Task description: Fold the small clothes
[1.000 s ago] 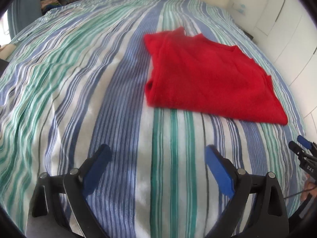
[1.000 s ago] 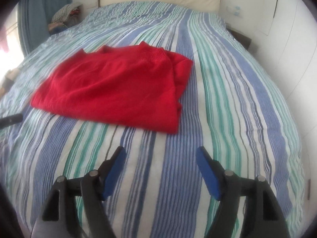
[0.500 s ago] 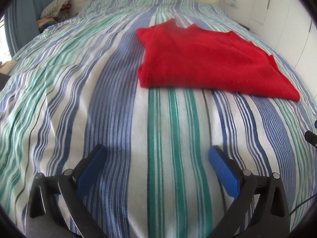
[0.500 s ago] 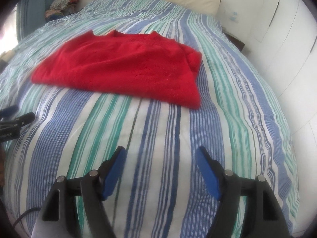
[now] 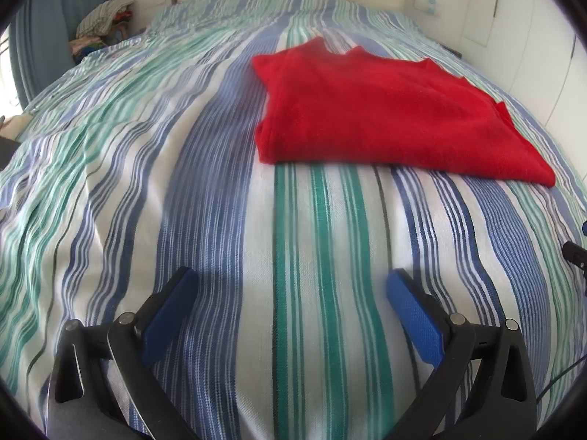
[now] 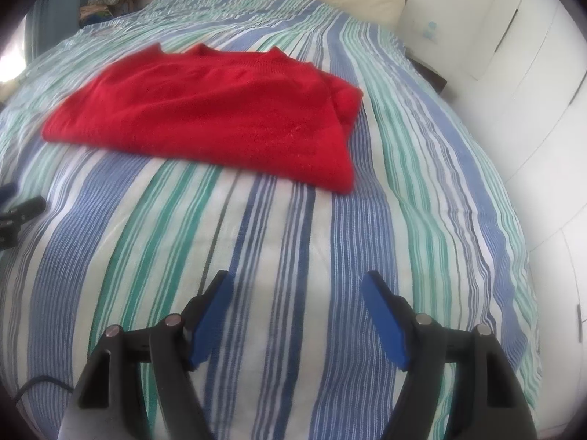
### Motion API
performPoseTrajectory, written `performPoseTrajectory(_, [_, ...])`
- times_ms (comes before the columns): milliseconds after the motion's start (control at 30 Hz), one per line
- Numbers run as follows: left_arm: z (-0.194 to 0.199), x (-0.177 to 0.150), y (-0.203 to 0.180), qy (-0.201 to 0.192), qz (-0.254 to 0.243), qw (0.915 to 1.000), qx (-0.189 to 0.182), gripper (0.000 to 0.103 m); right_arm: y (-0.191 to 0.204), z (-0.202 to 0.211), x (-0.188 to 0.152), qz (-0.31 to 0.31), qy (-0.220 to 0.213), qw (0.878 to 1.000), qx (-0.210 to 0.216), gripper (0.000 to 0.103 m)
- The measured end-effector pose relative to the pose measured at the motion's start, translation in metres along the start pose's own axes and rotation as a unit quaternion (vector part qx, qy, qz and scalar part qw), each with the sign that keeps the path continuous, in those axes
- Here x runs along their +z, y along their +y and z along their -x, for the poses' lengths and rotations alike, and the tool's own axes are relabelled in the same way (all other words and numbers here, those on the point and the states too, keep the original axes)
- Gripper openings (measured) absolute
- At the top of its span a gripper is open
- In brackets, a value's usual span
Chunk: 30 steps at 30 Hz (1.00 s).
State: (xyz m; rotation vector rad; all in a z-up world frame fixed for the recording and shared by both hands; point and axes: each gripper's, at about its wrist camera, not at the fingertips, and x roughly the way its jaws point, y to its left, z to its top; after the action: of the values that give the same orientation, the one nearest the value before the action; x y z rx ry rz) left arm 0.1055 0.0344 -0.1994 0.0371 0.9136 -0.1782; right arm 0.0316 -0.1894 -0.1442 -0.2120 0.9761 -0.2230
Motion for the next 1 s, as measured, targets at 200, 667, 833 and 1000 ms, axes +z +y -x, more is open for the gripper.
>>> performPoseTrajectory(200, [0.0, 0.0, 0.0, 0.0, -0.001, 1.0, 0.001, 0.103, -0.003, -0.005, 0.001, 0.0, 0.002, 1.0, 0.001, 0.072])
performPoseTrajectory(667, [-0.001, 0.0, -0.001, 0.0, -0.001, 1.0, 0.001, 0.103, -0.033, -0.031, -0.029, -0.097, -0.043, 0.991, 0.082, 0.096])
performPoseTrajectory(833, [-0.001, 0.0, -0.002, -0.001, -0.001, 1.0, 0.002, 0.103, -0.036, -0.037, -0.032, -0.11, -0.056, 0.988, 0.094, 0.1])
performPoseTrajectory(1000, [-0.001, 0.0, -0.002, -0.001, -0.001, 1.0, 0.003, 0.103, -0.036, -0.038, -0.033, -0.11, -0.057, 0.988, 0.097, 0.101])
